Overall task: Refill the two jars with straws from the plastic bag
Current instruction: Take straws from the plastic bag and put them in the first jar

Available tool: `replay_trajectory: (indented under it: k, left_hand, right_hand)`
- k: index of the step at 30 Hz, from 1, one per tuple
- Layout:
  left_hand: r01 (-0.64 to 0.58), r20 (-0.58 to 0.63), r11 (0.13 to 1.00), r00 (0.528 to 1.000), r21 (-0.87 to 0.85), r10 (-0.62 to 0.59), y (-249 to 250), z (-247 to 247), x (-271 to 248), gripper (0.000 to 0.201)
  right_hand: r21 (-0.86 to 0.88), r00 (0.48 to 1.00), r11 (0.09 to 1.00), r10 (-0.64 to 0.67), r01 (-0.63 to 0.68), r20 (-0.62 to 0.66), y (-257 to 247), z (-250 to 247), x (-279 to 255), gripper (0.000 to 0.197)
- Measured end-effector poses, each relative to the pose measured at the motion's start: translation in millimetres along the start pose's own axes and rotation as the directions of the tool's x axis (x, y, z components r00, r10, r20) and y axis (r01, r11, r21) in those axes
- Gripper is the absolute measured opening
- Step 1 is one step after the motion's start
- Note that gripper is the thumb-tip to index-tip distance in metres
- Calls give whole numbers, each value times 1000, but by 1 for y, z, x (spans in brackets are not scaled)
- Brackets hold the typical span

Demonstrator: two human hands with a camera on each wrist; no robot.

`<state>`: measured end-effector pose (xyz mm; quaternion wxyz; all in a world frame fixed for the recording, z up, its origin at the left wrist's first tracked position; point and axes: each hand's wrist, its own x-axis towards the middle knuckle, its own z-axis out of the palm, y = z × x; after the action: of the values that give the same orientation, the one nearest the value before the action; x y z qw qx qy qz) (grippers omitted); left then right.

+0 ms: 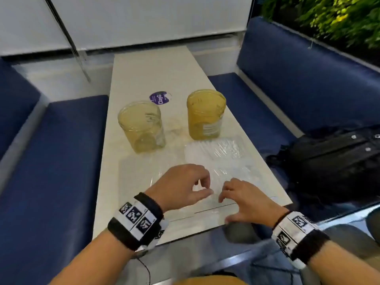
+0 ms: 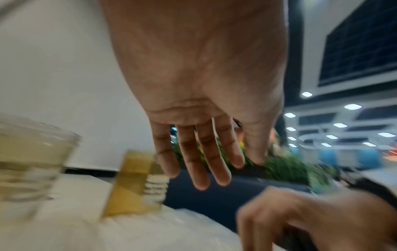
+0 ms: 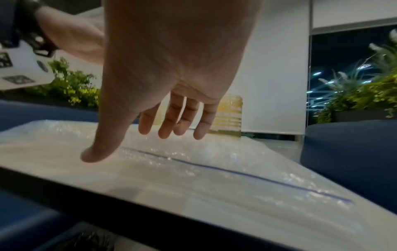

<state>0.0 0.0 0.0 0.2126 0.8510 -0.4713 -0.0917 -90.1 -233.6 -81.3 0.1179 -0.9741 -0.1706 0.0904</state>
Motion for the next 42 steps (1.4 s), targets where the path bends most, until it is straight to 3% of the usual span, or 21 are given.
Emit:
replay_trajectory:
  k: [2,5,9,19,21,23,26,28,29,30,32,33,34,36,40,42]
  left_hand:
    - [-35,138,994,990,107,20,7,13,12,29]
    - [-36,232,979,973,201,-12,8,31,16,40]
    - [-30,158,960,987,279,-15,3,36,14,46]
    - [42,-100,953,995,301,-13,12,14,32,29]
    - [85,-170,956,985,282,-37,13,10,39,27]
    - [158,-228,961,968,229,-105,15,4,45,23]
    - [227,-321,965,931,133,-175,15,-3,54,18]
    - [239,-369,971,905,30,-212,17,-7,58,13]
    - [234,-387,972,894,-25,-225,18,-8,59,10]
    - [224,-394,972,890,-67,-232,21,-9,59,8]
    - [200,-369,974,902,-109,-226,26,-8,59,8]
    - [192,-353,974,909,-119,-222,27,-6,58,8]
    - [189,-342,974,913,-129,-222,28,-4,57,9]
    - [186,-347,970,909,-159,-232,28,-2,56,10]
    - [162,-394,952,883,-259,-257,31,-8,60,11]
    - [122,-384,957,897,-264,-220,35,-10,64,12]
  right_hand:
    - [-62,1000,998,-16,17,16,-2,1,8,39]
    - [-85,998,996,-45,41,-43,-4,5,14,18]
    - [-50,979,996,-76,68,-188,-6,-4,16,7]
    - [0,932,999,-41,44,-360,-6,-73,35,4]
    - [-3,877,1000,-28,30,-479,-6,-81,34,9]
    - [-18,777,1000,3,-18,-629,-8,-84,31,23]
    - [46,648,969,197,-242,-735,-14,-85,24,52]
    - [143,613,892,403,-429,-679,-20,-78,19,71]
    - [268,625,847,522,-459,-580,-21,-75,20,74]
    - [469,641,776,620,-421,-452,-21,-73,20,71]
    - [858,638,467,731,-214,-240,-22,-73,21,55]
    - [934,630,336,753,-124,-188,-23,-75,21,47]
    - [962,630,263,761,-76,-158,-23,-76,21,41]
    - [967,651,250,742,-48,-159,-22,-77,20,33]
    - [937,688,345,666,56,-287,-17,-81,15,28]
    - [925,693,362,639,113,-334,-13,-85,12,27]
